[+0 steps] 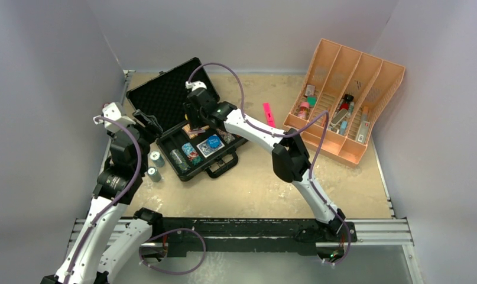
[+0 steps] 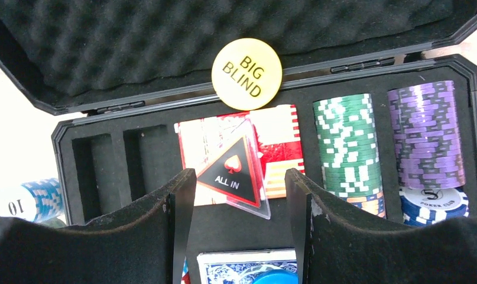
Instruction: Pack up texas hold em set
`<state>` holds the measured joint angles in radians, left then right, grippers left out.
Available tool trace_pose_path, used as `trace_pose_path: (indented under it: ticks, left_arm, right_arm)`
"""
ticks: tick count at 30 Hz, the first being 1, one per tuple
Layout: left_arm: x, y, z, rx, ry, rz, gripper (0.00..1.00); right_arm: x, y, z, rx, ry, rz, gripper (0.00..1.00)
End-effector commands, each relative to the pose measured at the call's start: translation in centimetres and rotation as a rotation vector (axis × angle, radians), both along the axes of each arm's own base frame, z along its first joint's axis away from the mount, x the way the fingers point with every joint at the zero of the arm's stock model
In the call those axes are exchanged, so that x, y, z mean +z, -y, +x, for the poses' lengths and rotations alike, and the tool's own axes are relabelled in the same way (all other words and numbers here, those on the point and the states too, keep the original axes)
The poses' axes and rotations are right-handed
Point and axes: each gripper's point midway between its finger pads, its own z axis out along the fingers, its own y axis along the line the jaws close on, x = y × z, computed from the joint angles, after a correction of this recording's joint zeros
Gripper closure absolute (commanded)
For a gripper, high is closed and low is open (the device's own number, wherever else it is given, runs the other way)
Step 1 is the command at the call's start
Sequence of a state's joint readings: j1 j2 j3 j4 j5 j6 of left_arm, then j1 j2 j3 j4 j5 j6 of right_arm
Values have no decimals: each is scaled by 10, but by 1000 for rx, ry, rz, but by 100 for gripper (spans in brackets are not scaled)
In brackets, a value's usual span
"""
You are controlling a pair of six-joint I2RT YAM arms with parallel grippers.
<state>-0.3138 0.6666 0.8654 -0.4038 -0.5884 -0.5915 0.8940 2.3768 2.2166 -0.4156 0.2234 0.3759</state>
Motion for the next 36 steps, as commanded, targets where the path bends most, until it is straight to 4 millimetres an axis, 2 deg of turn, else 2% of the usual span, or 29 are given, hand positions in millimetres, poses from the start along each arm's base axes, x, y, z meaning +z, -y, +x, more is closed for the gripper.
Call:
trace_pose_path:
  ticks: [1, 4, 6, 13, 16, 27, 36]
  left_arm:
    - [12, 0, 4, 4, 55, -31, 41]
    - [10, 1, 6, 2, 49, -27, 40]
    - [8, 1, 7, 4, 41, -23, 41]
    - [5, -1, 8, 17, 27, -16, 41]
    - [4, -2, 8, 22, 25, -14, 41]
    - [3, -2, 10, 24, 14, -5, 40]
    - [4, -3, 9, 26, 20, -6, 41]
  right_arm:
    - [38, -7, -1, 30, 57, 46, 40]
    - [42, -9, 2, 33, 81, 54, 38]
    - [44, -8, 8, 22, 116, 51, 33]
    - [31, -14, 37, 18, 242, -20, 17]
    - [26, -18, 46, 30, 288, -44, 14]
    - [5, -46, 54, 143, 331, -20, 18]
    - [-19, -47, 56, 139, 252, 19, 28]
